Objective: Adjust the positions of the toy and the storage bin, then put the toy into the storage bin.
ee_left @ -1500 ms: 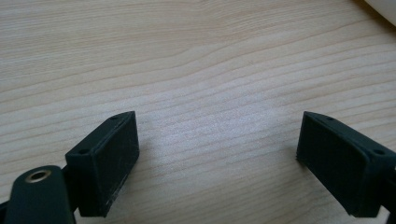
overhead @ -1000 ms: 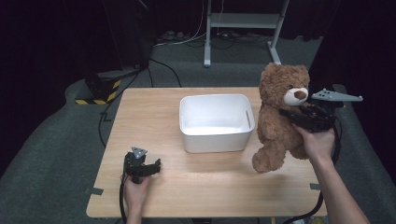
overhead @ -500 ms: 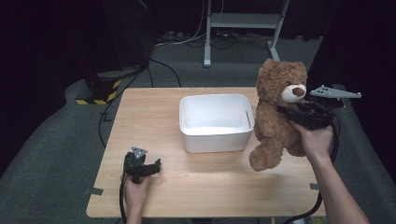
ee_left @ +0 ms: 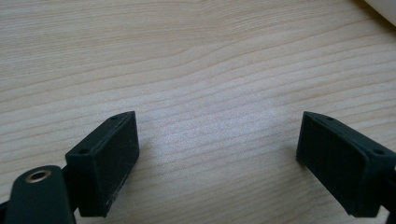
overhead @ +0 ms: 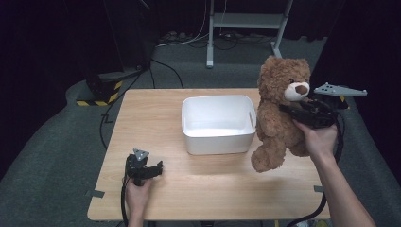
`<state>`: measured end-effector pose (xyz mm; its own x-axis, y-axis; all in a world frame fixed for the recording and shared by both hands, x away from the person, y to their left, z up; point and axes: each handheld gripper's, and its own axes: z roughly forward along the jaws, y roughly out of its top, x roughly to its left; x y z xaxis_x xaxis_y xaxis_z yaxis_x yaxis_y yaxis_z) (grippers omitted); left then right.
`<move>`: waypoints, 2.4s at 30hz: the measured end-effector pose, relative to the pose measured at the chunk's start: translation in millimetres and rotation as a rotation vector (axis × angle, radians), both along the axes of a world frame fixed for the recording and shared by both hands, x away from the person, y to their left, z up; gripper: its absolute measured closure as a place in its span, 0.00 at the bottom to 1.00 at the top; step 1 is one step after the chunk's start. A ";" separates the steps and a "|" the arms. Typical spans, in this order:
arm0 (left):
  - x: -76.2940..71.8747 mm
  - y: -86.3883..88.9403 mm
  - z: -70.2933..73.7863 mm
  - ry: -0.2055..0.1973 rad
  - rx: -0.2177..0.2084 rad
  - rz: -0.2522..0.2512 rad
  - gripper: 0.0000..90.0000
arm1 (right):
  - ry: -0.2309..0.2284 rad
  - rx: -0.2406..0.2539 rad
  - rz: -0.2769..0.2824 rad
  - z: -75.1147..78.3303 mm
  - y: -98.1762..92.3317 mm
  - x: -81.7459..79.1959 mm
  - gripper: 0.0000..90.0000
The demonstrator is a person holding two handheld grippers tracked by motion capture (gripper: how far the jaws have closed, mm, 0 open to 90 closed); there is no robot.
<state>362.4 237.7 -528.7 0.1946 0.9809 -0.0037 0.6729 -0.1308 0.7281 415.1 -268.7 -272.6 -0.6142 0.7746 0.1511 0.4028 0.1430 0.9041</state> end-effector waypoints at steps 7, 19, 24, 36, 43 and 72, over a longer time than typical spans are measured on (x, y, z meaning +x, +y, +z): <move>0.0 0.0 0.0 0.000 0.000 0.000 0.14 | -0.003 0.002 0.012 1.2 6.8 1.1 0.73; 0.1 0.1 0.0 0.000 -0.001 0.001 0.14 | -0.009 0.006 0.055 9.9 24.3 11.5 0.73; 0.3 0.1 0.0 -0.001 -0.001 0.000 0.15 | -0.020 0.028 0.064 12.9 29.8 15.6 0.73; 0.3 -0.1 0.0 -0.002 -0.001 0.001 0.15 | -0.005 0.023 0.086 5.2 40.9 23.3 0.73; 0.3 -0.1 -0.1 -0.003 -0.001 0.001 0.15 | 0.003 0.026 0.093 2.9 49.2 26.8 0.73; 0.3 -0.2 -0.1 -0.003 0.000 0.001 0.15 | 0.008 0.036 0.104 4.4 81.6 44.6 0.72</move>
<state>362.7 237.5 -528.8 0.1933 0.9811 -0.0032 0.6711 -0.1299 0.7299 459.7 -187.2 -268.2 -0.6899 0.7006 0.1823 0.3942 0.1524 0.9063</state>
